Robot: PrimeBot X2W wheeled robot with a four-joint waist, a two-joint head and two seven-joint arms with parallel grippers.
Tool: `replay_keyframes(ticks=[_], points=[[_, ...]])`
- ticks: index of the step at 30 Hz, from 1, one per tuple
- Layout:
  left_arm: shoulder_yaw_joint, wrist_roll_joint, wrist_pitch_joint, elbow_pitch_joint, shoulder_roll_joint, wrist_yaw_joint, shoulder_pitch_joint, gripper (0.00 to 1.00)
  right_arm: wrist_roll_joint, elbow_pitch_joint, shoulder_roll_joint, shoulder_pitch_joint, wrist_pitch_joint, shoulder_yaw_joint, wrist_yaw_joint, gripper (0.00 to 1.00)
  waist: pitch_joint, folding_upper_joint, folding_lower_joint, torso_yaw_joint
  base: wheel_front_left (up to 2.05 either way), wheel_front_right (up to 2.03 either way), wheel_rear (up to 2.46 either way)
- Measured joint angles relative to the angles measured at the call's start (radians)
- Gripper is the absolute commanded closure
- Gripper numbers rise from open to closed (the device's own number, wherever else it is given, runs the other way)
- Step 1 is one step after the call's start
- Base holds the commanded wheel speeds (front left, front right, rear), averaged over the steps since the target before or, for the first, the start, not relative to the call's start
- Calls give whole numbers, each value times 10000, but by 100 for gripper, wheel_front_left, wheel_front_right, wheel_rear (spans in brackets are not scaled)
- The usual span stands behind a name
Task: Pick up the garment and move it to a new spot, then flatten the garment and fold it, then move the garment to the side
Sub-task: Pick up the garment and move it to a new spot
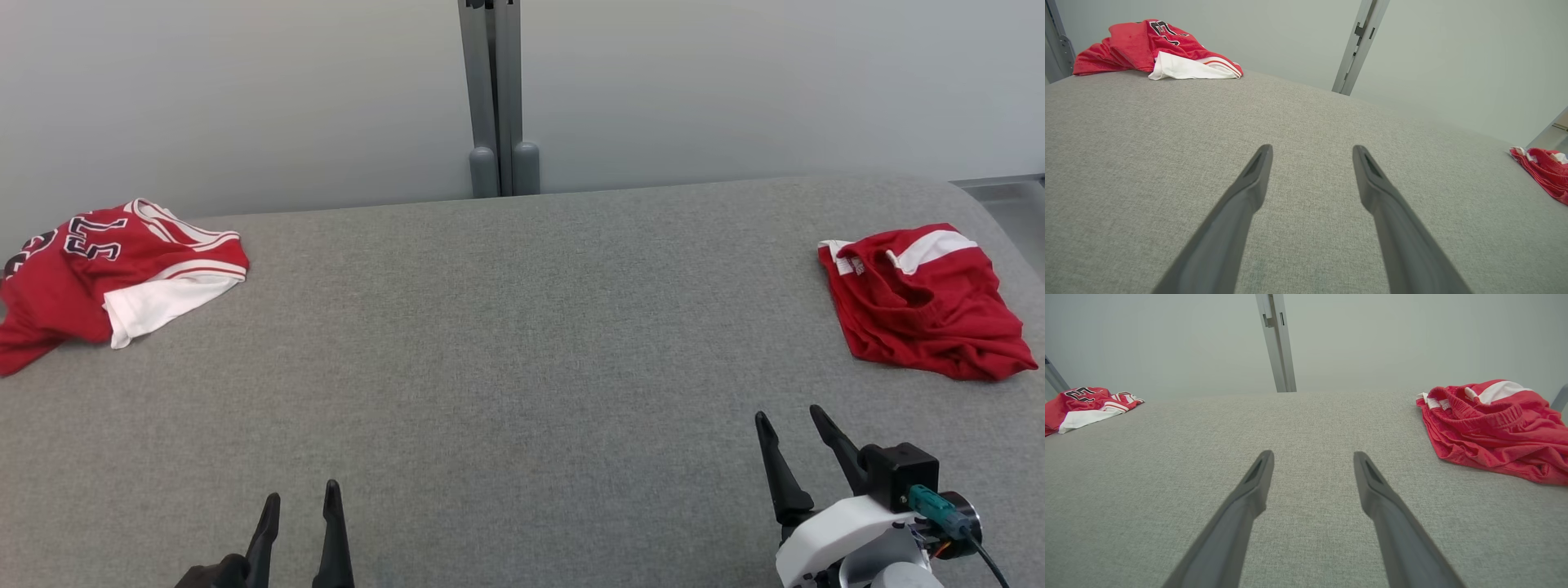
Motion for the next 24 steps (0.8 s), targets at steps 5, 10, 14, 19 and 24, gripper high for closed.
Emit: replay_keyframes(ticks=[5,10,14,19,24], points=[[-2,0,0,113,0,-40,-29,0,2,2,0,3,0,-42,0,0,8,0,0,68,0,0,0],[-52,13,0,136,0,-59,-128,0,-50,-61,0,35,0,-184,0,0,17,0,0,339,0,0,0],[-127,92,0,117,-6,-69,-283,0,-186,-153,-2,63,0,-320,0,0,18,0,0,808,0,0,0],[-38,297,0,81,-10,-96,-327,0,-113,-190,-4,103,0,-278,0,0,15,0,0,1678,0,0,0],[104,587,0,82,-8,-167,-345,0,123,-222,0,99,0,-81,0,0,12,0,0,2828,0,0,0]])
